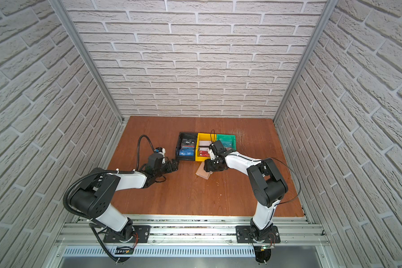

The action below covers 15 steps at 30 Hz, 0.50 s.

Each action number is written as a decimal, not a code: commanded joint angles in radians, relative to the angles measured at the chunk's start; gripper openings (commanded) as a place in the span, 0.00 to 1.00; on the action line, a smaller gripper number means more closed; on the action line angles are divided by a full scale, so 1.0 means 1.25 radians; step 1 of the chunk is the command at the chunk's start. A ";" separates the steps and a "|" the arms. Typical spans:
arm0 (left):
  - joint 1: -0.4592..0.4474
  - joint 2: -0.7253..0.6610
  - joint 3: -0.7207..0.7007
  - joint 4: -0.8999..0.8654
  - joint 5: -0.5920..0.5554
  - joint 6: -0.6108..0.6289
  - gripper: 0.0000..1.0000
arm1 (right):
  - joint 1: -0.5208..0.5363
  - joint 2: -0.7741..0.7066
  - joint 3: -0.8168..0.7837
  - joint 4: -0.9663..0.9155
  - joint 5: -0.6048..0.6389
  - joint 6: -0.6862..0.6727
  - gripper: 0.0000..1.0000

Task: Take the credit cards out of the card holder
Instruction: Move the card holder to the center of the table.

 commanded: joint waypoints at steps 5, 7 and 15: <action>0.035 -0.036 -0.003 -0.068 -0.007 0.014 0.98 | 0.043 0.079 0.071 0.004 -0.046 -0.045 0.57; 0.049 -0.042 -0.014 -0.071 0.000 0.009 0.98 | 0.065 0.103 0.095 -0.010 -0.062 -0.073 0.55; 0.086 -0.086 -0.056 -0.078 0.033 -0.011 0.98 | 0.149 0.139 0.160 -0.032 -0.143 -0.152 0.54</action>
